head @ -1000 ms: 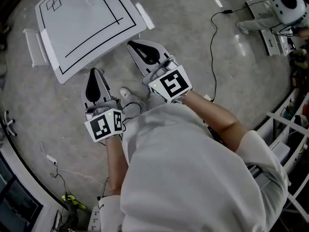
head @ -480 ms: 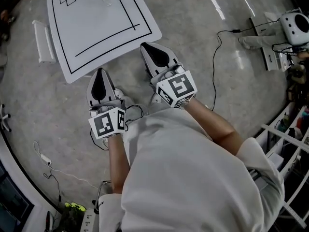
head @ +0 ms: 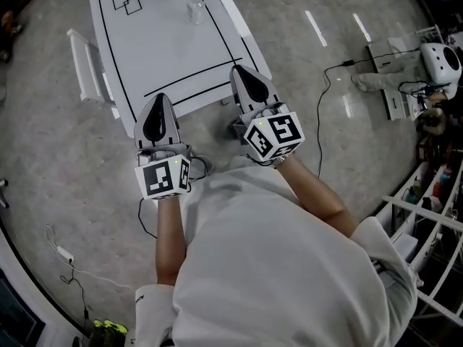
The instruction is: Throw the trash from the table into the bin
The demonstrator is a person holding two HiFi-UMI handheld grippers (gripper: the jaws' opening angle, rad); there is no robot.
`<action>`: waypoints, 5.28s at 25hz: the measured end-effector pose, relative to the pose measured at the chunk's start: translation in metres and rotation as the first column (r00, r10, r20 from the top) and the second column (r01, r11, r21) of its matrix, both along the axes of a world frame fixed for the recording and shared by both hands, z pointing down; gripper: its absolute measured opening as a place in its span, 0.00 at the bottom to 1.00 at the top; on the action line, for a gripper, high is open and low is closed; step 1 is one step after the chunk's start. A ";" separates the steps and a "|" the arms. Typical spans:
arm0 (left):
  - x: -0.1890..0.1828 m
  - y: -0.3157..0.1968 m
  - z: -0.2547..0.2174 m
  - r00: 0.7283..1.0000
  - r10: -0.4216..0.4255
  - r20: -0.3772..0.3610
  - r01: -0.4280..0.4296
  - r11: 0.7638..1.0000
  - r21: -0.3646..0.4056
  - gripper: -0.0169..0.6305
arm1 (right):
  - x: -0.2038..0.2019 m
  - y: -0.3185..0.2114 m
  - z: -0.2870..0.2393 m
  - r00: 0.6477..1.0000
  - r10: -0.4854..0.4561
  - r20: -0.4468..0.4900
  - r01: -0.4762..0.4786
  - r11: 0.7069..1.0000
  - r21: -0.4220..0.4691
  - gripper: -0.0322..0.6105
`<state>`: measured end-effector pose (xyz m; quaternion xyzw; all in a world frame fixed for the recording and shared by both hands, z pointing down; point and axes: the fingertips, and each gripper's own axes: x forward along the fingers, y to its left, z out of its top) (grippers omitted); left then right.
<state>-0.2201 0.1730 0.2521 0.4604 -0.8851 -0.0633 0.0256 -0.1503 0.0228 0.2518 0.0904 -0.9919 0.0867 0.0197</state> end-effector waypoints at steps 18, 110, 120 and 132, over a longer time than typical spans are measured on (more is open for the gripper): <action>-0.068 0.034 0.000 0.999 0.049 -0.007 -0.049 0.999 0.008 0.03 | -0.087 0.016 0.038 0.985 -0.026 -0.173 0.041 0.995 0.086 0.32; 0.208 -0.233 0.243 0.699 0.659 -0.276 -0.715 0.648 -0.262 0.03 | 0.313 -0.146 0.450 0.551 0.478 -0.684 -0.804 0.523 -0.282 0.40; 0.236 -0.283 0.384 0.710 0.625 -0.325 -0.705 0.630 -0.326 0.03 | 0.304 -0.160 0.651 0.550 0.303 -0.778 -0.749 0.592 -0.299 0.40; 0.256 -0.281 0.419 0.723 0.612 -0.321 -0.691 0.637 -0.342 0.03 | 0.313 -0.158 0.727 0.536 0.220 -0.815 -0.735 0.597 -0.322 0.40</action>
